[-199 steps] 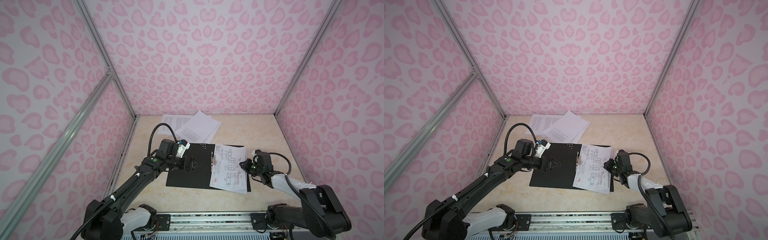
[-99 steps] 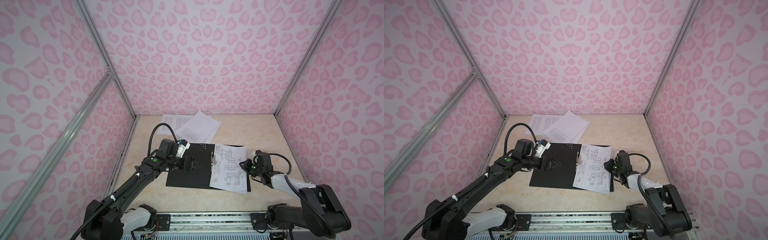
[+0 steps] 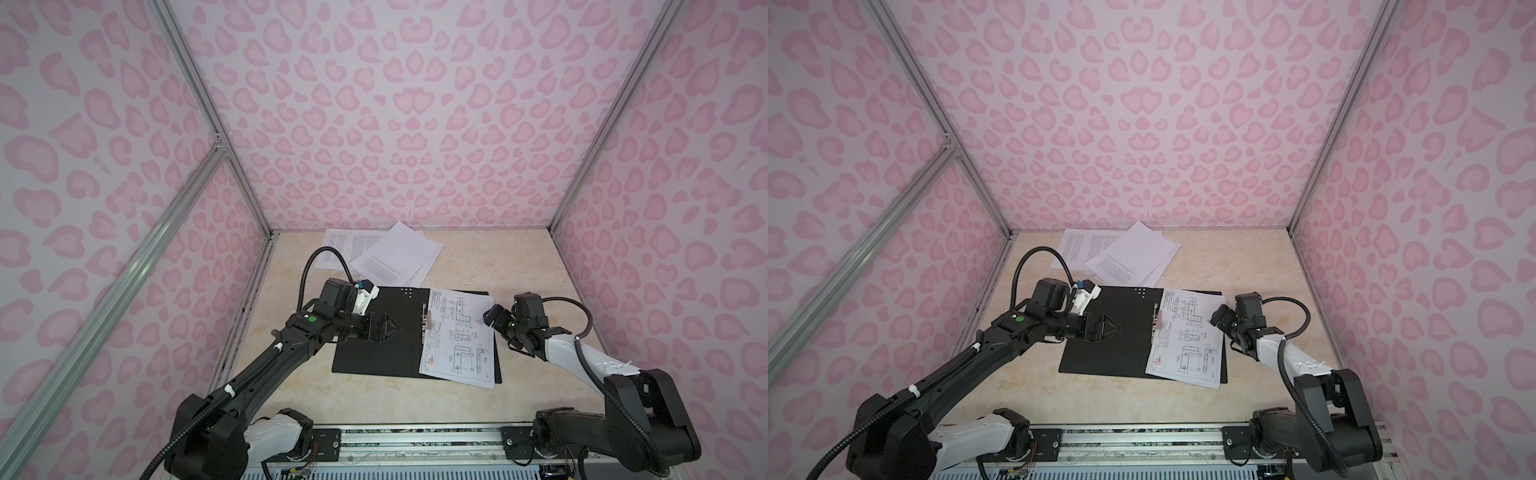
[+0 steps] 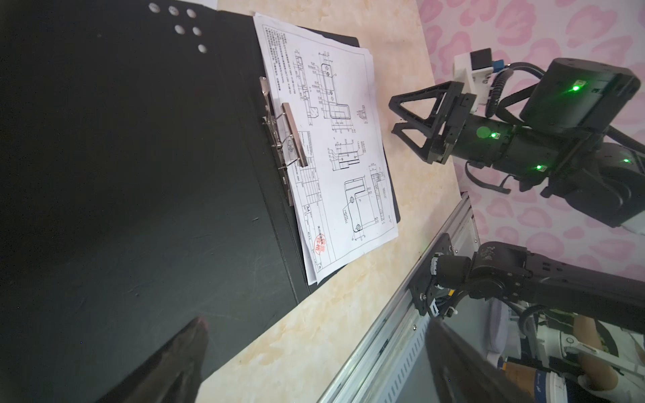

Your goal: Put the files into the folder

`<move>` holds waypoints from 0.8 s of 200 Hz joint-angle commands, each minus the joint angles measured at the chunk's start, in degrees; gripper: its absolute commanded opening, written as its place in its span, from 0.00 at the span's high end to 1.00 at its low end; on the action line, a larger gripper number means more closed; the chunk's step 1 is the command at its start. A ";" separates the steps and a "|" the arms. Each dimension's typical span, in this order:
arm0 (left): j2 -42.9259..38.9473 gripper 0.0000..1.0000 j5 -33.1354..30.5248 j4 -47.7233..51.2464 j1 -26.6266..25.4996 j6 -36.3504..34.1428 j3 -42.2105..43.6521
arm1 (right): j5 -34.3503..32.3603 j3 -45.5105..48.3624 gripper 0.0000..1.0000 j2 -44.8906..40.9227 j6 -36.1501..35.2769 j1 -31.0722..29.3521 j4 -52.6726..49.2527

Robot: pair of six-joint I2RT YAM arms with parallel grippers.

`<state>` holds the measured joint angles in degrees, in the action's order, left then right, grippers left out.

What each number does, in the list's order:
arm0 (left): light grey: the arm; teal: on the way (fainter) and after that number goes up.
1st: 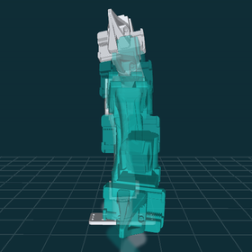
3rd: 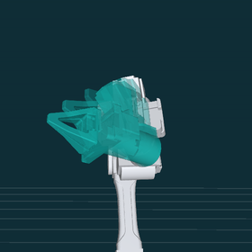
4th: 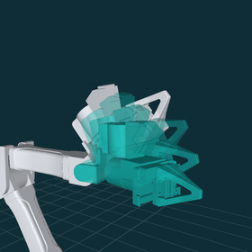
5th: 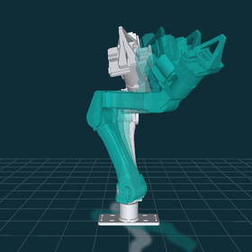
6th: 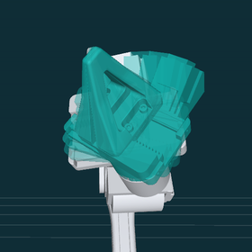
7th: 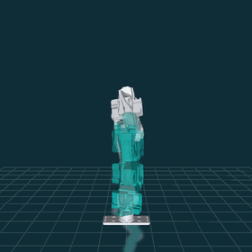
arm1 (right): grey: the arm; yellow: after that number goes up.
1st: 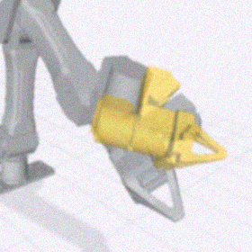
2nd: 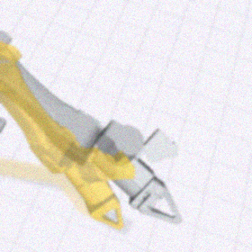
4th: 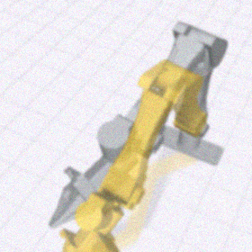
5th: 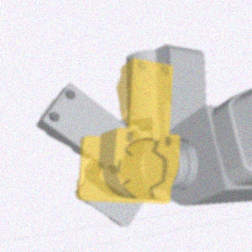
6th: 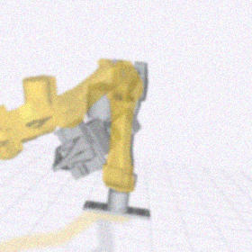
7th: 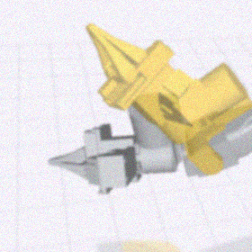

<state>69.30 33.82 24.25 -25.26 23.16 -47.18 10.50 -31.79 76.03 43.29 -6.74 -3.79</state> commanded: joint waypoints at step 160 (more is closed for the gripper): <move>19.81 0.02 -17.45 -4.88 -0.50 14.37 4.76 | 7.80 -17.93 0.15 23.06 -0.41 1.65 7.49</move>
<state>86.85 20.95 18.24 -25.71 37.74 -43.27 18.24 -48.84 98.37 41.71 -4.54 4.14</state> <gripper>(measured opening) 0.981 0.851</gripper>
